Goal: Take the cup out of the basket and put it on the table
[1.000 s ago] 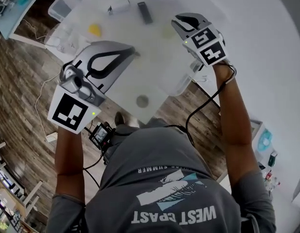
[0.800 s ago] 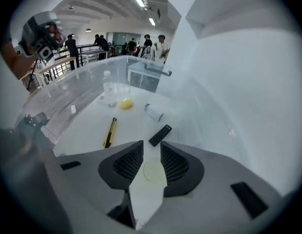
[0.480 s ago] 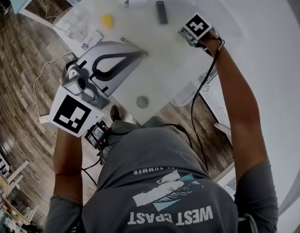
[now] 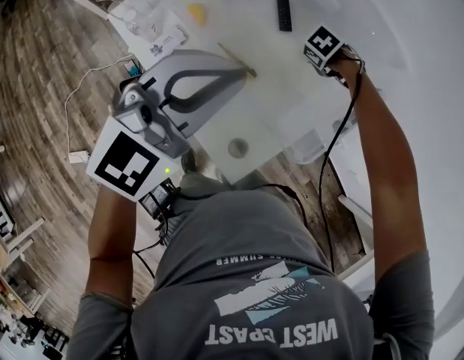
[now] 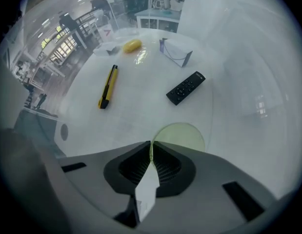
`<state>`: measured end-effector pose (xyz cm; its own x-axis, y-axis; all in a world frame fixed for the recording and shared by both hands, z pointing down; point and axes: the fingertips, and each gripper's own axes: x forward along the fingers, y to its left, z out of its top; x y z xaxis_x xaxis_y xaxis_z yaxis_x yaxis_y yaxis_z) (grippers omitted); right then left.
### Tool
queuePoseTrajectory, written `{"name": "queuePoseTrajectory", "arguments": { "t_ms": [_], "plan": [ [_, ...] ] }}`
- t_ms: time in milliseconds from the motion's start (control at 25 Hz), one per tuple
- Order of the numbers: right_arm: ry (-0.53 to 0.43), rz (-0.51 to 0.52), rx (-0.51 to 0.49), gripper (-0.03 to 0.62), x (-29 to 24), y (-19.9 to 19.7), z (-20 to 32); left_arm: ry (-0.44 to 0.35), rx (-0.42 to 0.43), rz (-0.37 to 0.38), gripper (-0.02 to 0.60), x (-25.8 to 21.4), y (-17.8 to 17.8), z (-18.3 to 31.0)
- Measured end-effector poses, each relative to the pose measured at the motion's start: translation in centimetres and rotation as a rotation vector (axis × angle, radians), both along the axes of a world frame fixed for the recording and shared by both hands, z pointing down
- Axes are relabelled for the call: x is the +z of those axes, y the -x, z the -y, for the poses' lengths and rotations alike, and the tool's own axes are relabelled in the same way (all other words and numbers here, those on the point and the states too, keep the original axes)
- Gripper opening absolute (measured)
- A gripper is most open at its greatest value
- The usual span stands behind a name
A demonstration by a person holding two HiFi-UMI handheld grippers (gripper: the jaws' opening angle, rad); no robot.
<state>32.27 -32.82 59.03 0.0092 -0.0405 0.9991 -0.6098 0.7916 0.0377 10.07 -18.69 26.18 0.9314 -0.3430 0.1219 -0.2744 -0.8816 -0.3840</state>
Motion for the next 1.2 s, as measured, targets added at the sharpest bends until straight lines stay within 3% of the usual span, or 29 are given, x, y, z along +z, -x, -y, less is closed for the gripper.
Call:
{"name": "queuePoseTrajectory", "arguments": {
  "t_ms": [200,520,920,1200],
  "plan": [
    [-0.108,0.023,-0.026,0.029,-3.2,1.7,0.6,-0.010,0.005,0.014,0.009,-0.1,1.3,-0.7],
    [-0.439,0.123,-0.130,0.029,-15.0,9.5,0.7,-0.026,0.016,0.021,0.009,-0.1,4.6,-1.8],
    [-0.769,0.190,-0.182,0.029,-29.4,19.0,-6.4,-0.043,0.011,0.018,0.009,-0.6,11.7,-4.0],
    [-0.881,0.248,-0.266,0.029,-33.2,26.4,-11.4,-0.044,0.005,0.008,0.009,-0.2,15.4,-5.2]
  ]
}}
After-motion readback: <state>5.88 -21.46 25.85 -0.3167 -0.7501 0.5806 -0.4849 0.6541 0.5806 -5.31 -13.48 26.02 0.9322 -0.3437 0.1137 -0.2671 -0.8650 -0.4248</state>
